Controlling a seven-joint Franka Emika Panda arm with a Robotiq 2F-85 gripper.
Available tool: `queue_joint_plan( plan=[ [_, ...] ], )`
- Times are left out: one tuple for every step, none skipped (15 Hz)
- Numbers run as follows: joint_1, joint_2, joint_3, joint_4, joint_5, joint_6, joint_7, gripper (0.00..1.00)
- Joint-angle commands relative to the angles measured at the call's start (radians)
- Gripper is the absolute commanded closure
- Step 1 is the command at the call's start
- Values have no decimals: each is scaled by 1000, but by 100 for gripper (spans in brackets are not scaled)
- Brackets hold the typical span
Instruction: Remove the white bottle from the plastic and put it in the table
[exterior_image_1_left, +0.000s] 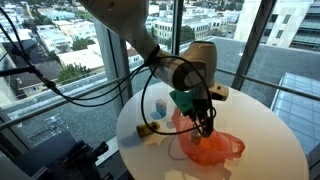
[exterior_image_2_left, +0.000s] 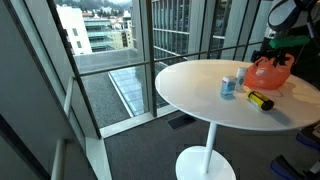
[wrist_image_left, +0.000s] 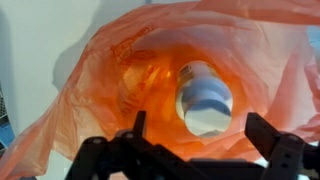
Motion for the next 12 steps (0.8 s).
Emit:
queue_joint_plan(
  plan=[
    [-7,26,-1,25,30,9,-33,0],
    [-8,28,-1,26,31,9,-34,0],
    [-9,31,-3,27,30,9,-33,0],
    [-9,33,-4,29,29,8,-32,0],
    [-8,35,-6,30,28,10,-31,25],
    [-7,35,-9,30,24,11,-28,26],
    [-4,32,-12,30,20,12,-24,34],
    [-2,30,-15,30,17,13,-22,42],
    [1,25,-18,29,12,12,-18,51],
    [2,21,-19,28,10,13,-18,58],
    [5,12,-22,24,7,12,-15,66],
    [8,4,-25,20,3,10,-11,75]
  ],
)
